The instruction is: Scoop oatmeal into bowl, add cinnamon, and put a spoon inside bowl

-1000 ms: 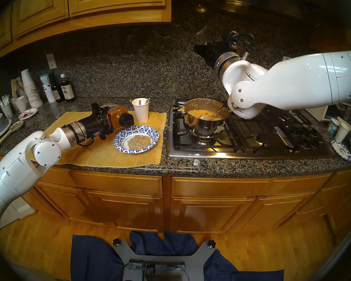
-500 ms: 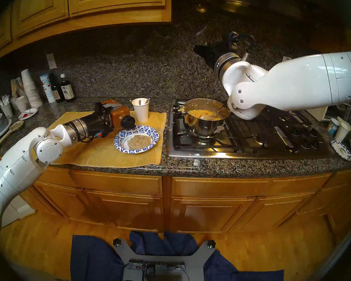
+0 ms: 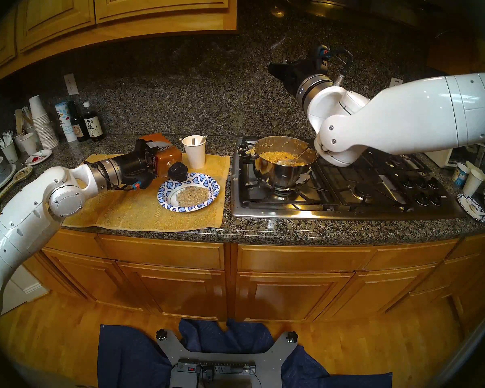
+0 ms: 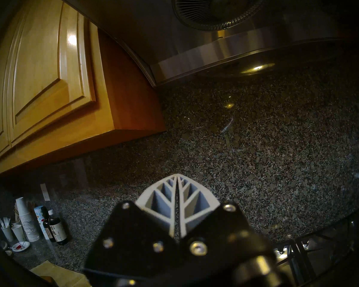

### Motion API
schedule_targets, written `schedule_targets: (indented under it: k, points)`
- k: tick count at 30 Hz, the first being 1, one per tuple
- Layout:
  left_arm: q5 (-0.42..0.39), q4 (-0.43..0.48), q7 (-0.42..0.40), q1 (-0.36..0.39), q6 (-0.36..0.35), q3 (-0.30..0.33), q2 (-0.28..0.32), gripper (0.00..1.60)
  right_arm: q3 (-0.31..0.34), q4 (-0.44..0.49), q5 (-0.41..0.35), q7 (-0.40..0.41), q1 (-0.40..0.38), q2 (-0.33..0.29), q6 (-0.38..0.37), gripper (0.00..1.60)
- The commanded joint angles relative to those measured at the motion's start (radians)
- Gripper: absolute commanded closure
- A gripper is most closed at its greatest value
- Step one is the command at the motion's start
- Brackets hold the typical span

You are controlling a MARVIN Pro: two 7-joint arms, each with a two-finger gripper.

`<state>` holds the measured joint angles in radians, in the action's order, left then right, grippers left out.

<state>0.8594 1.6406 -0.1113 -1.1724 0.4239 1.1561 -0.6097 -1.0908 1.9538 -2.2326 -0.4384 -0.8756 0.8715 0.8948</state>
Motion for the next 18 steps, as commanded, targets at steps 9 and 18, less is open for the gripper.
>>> schedule_targets:
  k: [9,18]
  points:
    - [0.079,0.017,0.034,0.122,0.017,0.033,-0.05,1.6,0.015,-0.012,0.009,0.008,-0.024,-0.008,0.02,1.6]
    - [0.159,0.008,0.052,0.142,0.027,0.036,-0.047,1.6,0.014,-0.012,0.009,0.014,-0.023,-0.009,0.021,1.6]
